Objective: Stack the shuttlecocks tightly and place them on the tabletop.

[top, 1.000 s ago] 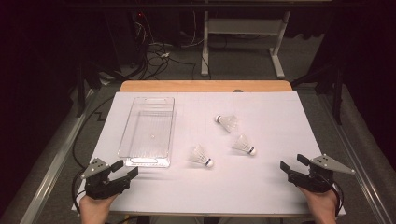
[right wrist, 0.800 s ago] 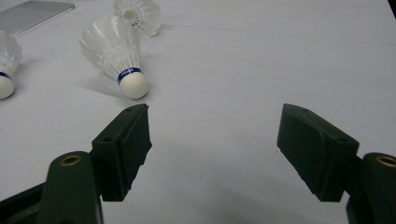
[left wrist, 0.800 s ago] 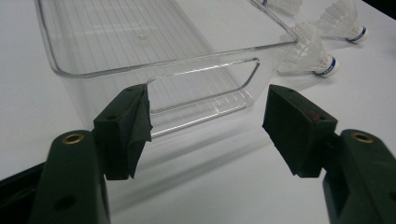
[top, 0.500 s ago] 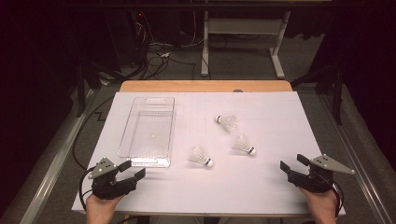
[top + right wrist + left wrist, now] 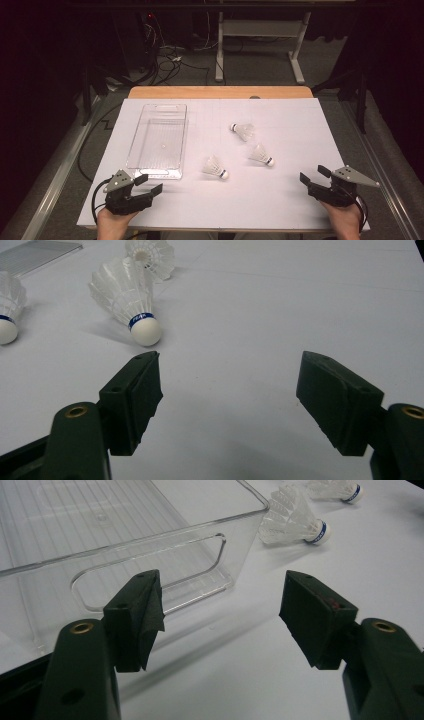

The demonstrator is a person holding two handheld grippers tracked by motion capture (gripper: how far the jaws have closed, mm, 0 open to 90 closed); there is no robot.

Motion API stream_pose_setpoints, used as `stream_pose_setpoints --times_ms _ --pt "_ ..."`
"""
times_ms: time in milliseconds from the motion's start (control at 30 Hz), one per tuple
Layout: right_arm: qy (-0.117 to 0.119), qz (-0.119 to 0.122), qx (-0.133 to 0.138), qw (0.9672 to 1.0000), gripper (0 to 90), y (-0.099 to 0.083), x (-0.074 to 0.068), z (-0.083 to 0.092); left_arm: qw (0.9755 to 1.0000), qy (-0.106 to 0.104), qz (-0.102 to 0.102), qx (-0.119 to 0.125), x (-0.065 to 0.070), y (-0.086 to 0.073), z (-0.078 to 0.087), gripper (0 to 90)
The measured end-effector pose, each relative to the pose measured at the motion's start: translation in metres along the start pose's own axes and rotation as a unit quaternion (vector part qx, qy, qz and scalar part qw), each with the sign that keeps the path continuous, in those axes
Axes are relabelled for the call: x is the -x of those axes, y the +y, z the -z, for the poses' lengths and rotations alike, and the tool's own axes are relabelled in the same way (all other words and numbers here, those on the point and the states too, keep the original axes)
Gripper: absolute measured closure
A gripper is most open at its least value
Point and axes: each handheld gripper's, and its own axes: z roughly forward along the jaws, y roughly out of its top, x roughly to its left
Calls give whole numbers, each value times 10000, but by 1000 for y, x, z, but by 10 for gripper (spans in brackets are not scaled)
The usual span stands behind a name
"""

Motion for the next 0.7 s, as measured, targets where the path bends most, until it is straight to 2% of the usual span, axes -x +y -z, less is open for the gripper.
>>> stream_pose_setpoints --times_ms 533,700 --pt "9 0 -11 10000 264 0 0 0 9993 -209 -237 -202 15 3 -11 374" --pt "7 7 -12 10000 264 0 0 0 9987 -332 -297 -253 21 5 -16 370"
